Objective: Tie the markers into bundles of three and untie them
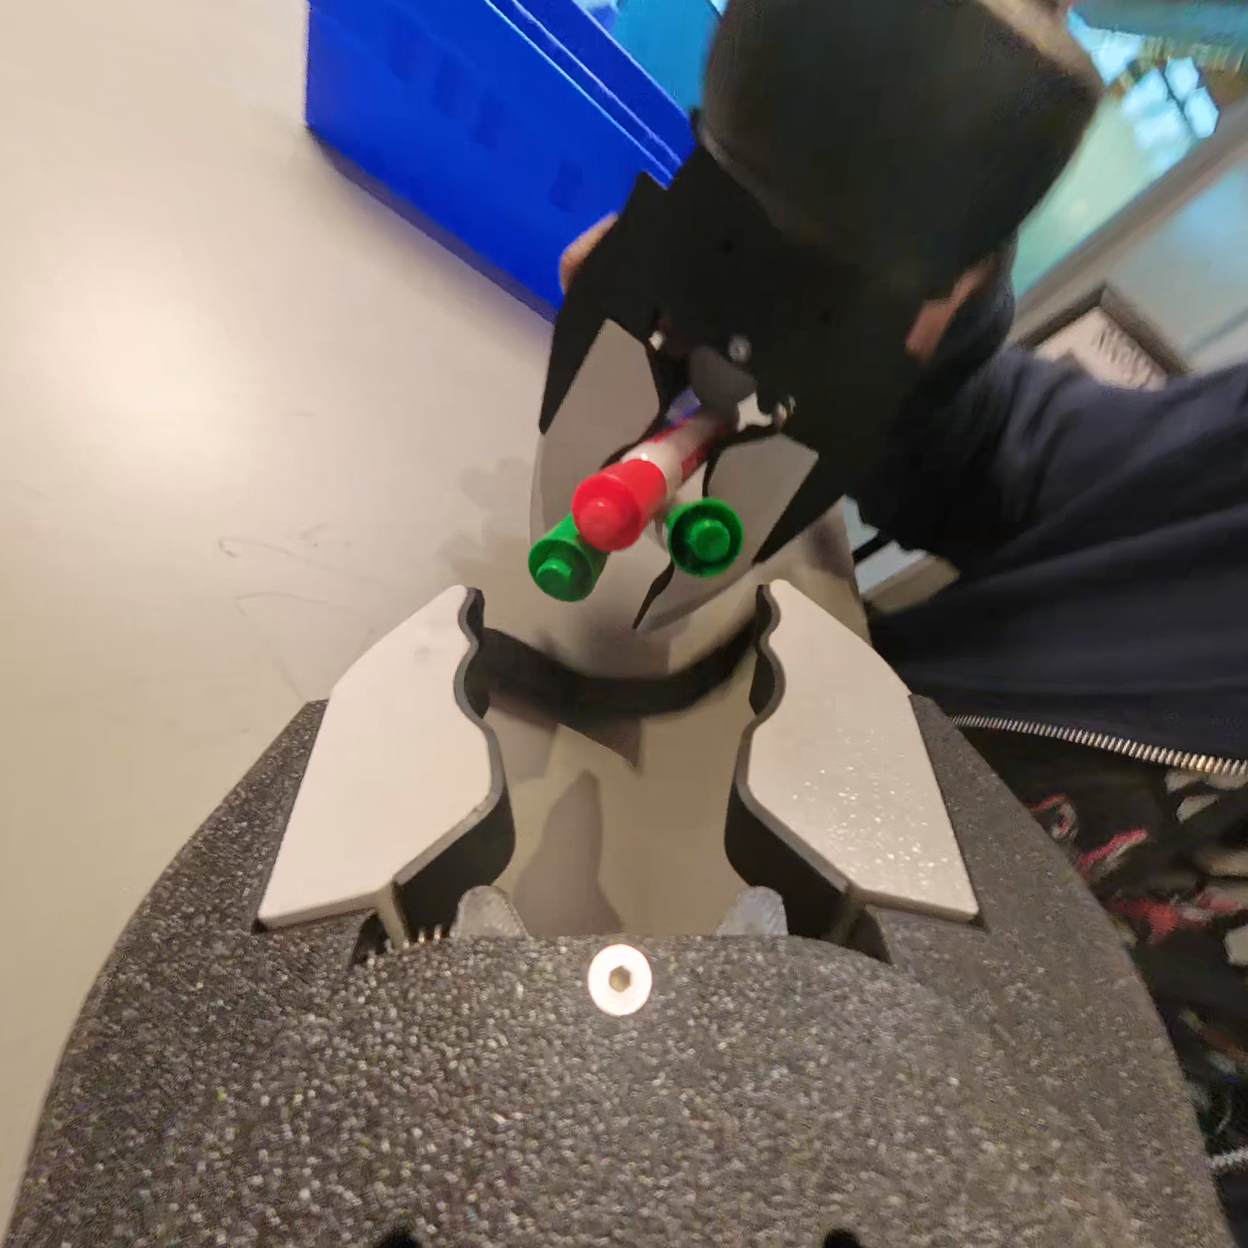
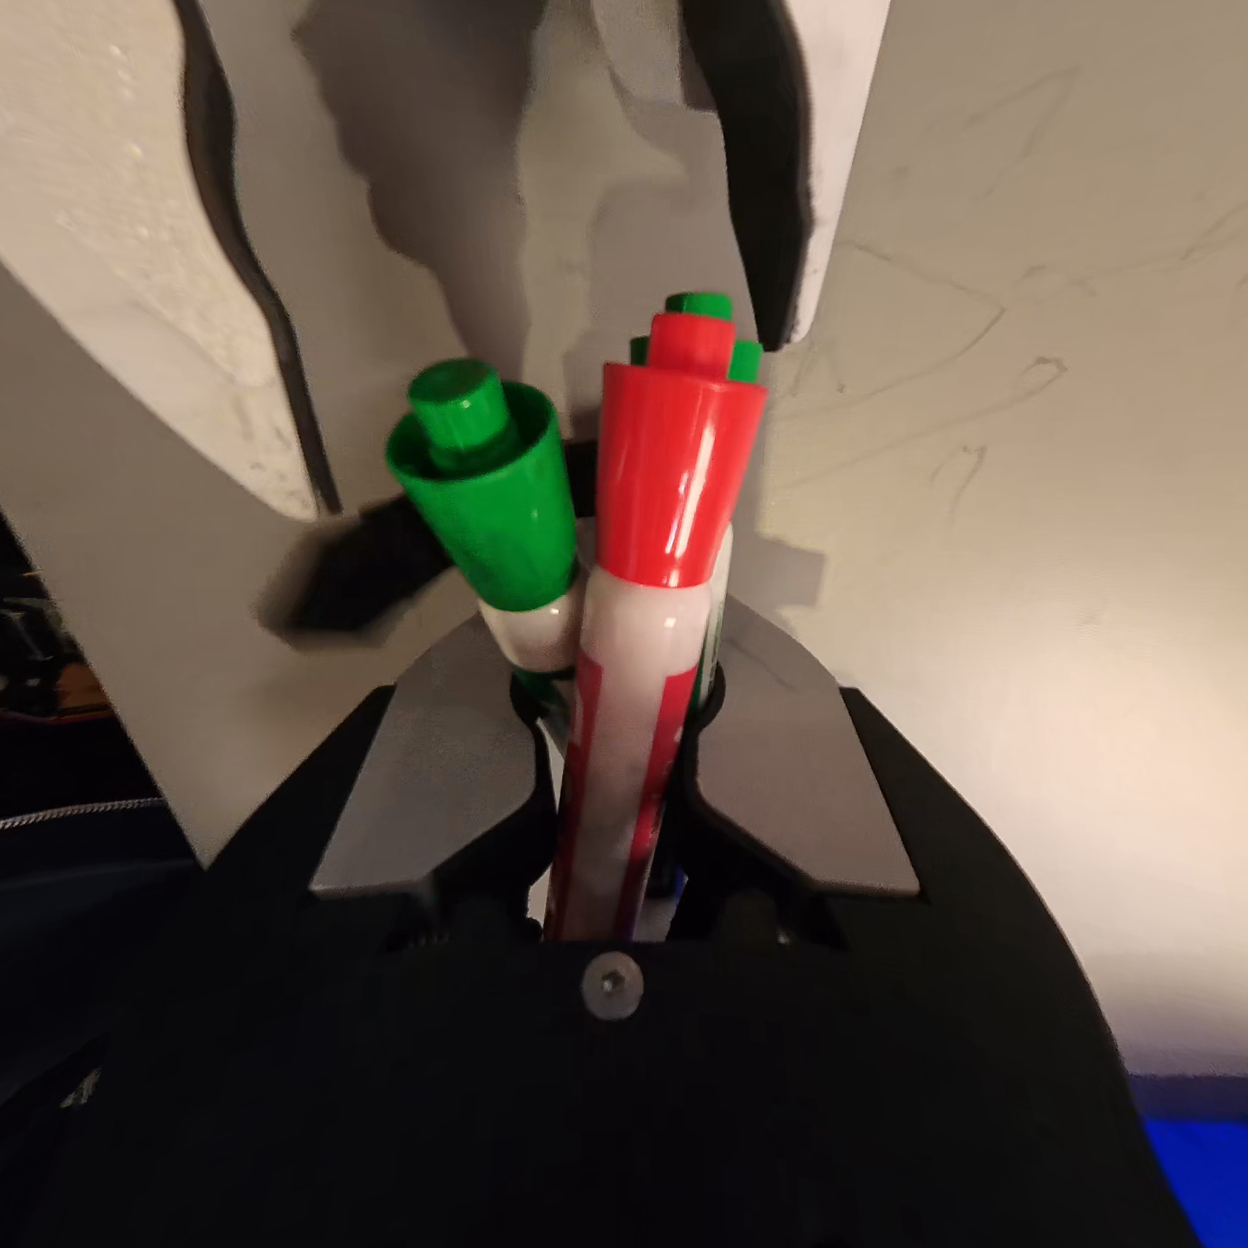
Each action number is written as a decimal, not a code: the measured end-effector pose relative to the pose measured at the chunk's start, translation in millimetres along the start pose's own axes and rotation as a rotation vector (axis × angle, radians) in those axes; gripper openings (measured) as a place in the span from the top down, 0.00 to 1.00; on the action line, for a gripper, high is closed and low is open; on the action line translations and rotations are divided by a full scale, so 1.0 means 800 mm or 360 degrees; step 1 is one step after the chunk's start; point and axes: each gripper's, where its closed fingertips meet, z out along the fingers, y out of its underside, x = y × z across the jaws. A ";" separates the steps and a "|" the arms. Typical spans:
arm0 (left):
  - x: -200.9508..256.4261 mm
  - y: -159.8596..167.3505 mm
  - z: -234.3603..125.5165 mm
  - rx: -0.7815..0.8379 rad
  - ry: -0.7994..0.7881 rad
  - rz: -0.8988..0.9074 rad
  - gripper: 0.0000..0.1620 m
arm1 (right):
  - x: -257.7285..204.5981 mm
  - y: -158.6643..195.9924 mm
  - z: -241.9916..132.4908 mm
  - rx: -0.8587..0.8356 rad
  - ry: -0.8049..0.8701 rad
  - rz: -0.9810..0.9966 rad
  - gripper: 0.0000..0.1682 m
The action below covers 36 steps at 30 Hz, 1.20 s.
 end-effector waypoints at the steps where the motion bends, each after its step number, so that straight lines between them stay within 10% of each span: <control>1: -0.003 -0.002 0.002 0.0034 -0.0008 -0.0073 0.52 | 0.002 -0.001 0.002 0.0001 0.0016 0.0001 0.76; 23: -0.011 -0.019 0.015 0.0339 0.0023 -0.0317 0.77 | 0.015 -0.013 0.007 0.0082 0.0114 -0.0023 0.76; 36: -0.022 -0.003 0.025 0.0241 -0.0052 -0.0507 0.64 | 0.023 -0.007 0.014 0.0018 0.0157 -0.0008 0.76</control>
